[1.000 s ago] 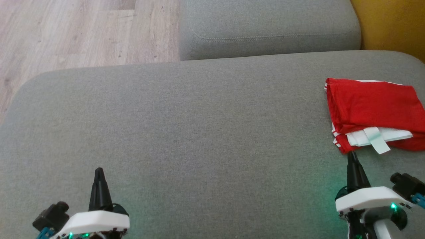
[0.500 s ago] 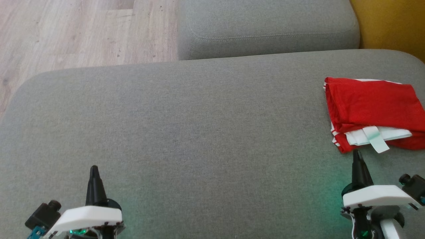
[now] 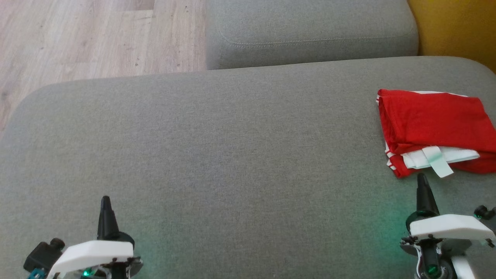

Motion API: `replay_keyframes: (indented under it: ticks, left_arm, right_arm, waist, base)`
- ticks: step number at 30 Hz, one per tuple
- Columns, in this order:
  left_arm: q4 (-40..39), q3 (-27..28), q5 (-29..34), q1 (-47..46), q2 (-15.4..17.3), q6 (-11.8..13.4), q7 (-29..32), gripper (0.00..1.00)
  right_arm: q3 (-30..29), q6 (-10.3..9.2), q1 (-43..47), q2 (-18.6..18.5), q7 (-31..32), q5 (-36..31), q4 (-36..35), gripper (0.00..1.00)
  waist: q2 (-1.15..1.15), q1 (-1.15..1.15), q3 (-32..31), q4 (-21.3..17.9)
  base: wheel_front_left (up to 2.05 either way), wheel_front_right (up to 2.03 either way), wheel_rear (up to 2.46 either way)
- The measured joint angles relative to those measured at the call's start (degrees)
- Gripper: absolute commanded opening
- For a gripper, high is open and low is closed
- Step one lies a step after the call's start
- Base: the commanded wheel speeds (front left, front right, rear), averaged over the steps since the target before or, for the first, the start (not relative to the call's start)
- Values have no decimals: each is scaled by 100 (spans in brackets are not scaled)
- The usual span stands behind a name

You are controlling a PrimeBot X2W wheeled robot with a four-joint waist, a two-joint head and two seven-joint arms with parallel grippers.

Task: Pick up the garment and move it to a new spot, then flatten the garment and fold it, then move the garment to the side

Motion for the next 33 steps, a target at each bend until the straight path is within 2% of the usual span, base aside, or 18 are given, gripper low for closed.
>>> replay_keyframes:
  ticks: [33]
  left_arm:
    - [-21,268,-1764,-115,0,-96,552,0]
  right_arm:
    - [-200,0,-4,0,505,2145,-298,0]
  waist:
    - [0,0,34,-62]
  base:
    - [0,0,0]
